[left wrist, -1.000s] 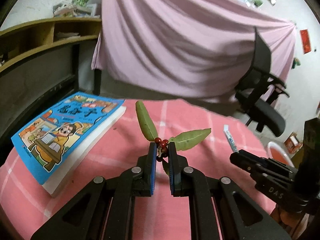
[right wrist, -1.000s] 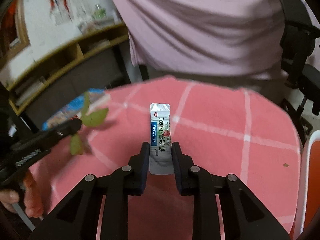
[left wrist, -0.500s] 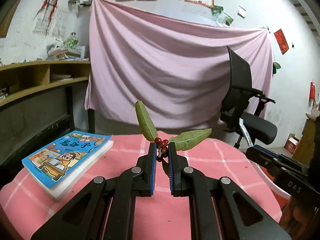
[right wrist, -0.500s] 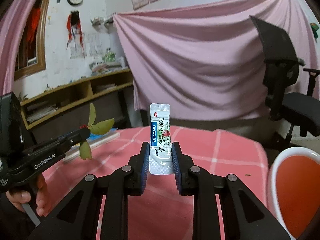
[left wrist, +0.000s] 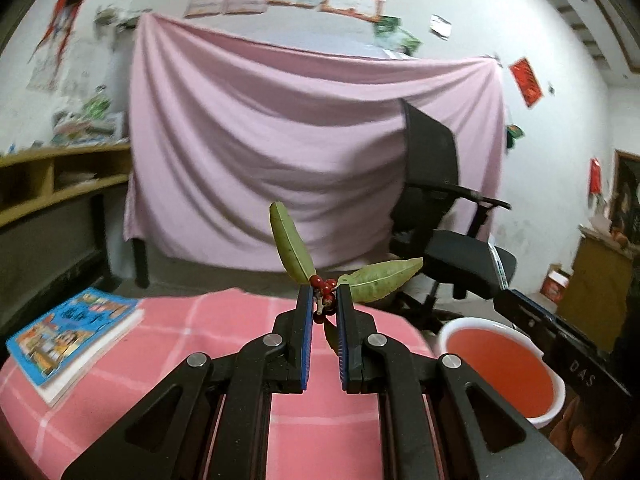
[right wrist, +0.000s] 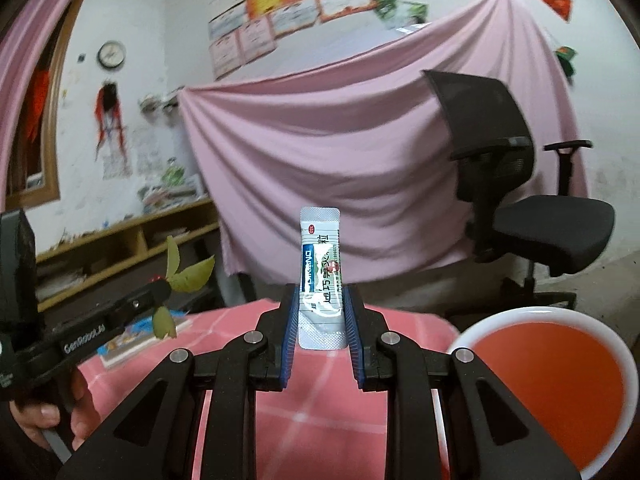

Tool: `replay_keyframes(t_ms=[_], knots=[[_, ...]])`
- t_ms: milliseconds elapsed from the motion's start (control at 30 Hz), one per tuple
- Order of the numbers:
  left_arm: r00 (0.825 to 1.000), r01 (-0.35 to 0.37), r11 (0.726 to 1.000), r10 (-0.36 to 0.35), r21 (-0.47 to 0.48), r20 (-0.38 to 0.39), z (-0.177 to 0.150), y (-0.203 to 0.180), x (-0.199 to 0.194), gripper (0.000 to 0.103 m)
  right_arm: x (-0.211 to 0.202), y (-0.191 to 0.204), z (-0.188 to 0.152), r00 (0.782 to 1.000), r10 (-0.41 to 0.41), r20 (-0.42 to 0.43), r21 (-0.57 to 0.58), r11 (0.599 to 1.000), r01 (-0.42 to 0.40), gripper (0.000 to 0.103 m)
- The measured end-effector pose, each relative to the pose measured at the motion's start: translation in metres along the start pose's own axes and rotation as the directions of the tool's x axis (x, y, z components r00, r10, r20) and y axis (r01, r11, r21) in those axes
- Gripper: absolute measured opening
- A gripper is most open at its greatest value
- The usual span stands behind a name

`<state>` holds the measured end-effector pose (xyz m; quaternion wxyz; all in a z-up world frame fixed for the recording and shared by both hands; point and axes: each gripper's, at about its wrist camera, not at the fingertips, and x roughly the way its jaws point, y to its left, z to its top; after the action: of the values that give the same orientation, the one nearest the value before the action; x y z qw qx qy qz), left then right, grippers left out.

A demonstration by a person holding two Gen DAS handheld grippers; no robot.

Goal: Collect trash
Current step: 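Lift the sprig and sachet and carry them over the bucket, then open both tools over the bucket to drop the sprig and sachet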

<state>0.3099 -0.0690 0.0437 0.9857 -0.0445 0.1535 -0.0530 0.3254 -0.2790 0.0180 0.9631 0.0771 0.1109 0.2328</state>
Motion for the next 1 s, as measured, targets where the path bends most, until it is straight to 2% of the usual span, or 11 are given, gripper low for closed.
replay_keyframes(t_ms=[133,300,500,700,933,1000], knots=[[0.999,0.054,0.998,-0.054,0.035,-0.006,0.006,-0.032,0.011,0.008,-0.015,-0.024,0.004,0.999,-0.044,0.028,0.028,0.999,0.043,0.02],[0.989,0.143,0.989,-0.141,0.043,-0.049,0.006,-0.075,0.029,0.008,-0.034,-0.05,0.002,0.992,-0.123,0.035,0.04,0.992,0.121,0.021],[0.971,0.222,0.974,-0.216,0.052,-0.098,-0.004,-0.119,0.05,0.008,-0.045,-0.095,-0.002,0.976,-0.215,-0.026,0.167,0.962,0.217,0.021],[0.942,0.29,0.956,-0.278,0.035,-0.19,-0.019,-0.158,0.08,0.008,-0.047,-0.134,-0.01,0.957,-0.267,-0.111,0.271,0.919,0.287,0.021],[0.908,0.301,0.952,-0.27,0.05,-0.32,-0.039,-0.18,0.106,0.008,-0.047,-0.163,-0.024,0.94,-0.282,-0.191,0.35,0.876,0.334,0.022],[0.893,0.312,0.949,-0.278,0.039,-0.354,-0.044,-0.181,0.112,0.008,-0.047,-0.167,-0.028,0.936,-0.279,-0.213,0.359,0.869,0.34,0.022]])
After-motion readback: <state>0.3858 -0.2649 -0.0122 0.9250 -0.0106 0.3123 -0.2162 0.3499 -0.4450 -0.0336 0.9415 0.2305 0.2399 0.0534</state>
